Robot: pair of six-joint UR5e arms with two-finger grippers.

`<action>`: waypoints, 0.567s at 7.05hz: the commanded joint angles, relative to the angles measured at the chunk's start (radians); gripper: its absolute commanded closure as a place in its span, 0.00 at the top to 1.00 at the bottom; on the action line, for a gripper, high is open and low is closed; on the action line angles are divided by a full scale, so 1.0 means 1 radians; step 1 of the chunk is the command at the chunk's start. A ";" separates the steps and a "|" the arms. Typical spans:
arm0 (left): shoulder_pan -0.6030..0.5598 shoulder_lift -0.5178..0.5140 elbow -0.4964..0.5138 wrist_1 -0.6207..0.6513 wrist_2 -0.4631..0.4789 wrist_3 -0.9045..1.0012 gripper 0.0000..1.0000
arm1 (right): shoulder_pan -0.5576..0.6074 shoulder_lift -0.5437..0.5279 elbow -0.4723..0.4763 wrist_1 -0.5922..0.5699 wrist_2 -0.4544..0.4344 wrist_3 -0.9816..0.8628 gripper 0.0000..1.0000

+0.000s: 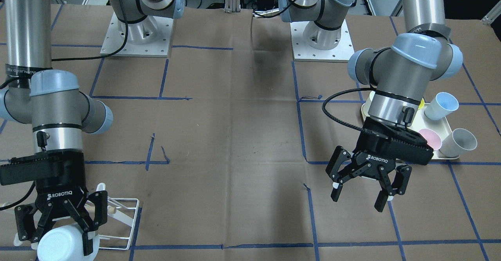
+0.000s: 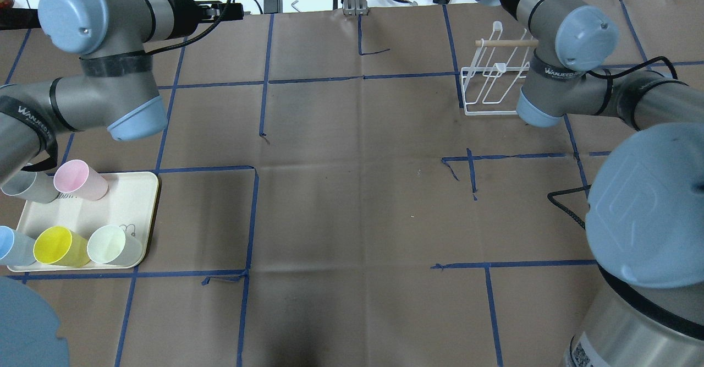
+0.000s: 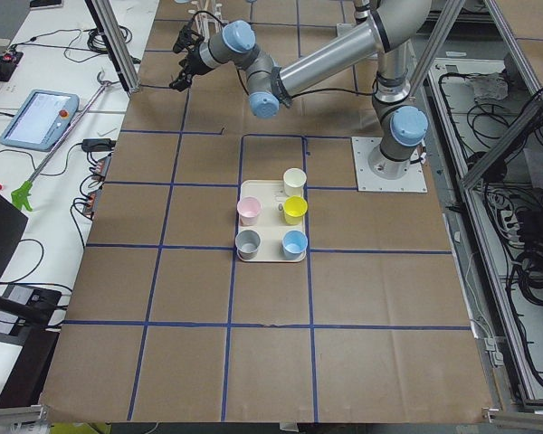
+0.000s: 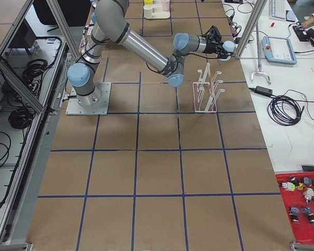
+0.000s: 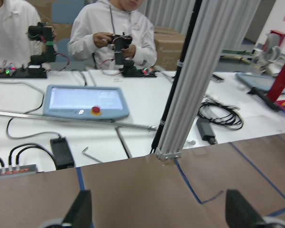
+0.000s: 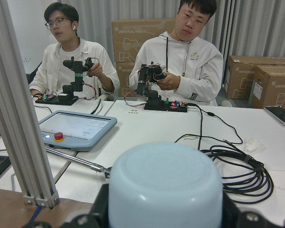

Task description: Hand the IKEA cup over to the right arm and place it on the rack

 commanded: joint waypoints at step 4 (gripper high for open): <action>-0.054 0.231 0.210 -1.043 0.230 -0.066 1.00 | -0.040 0.057 0.031 -0.010 -0.001 -0.147 0.30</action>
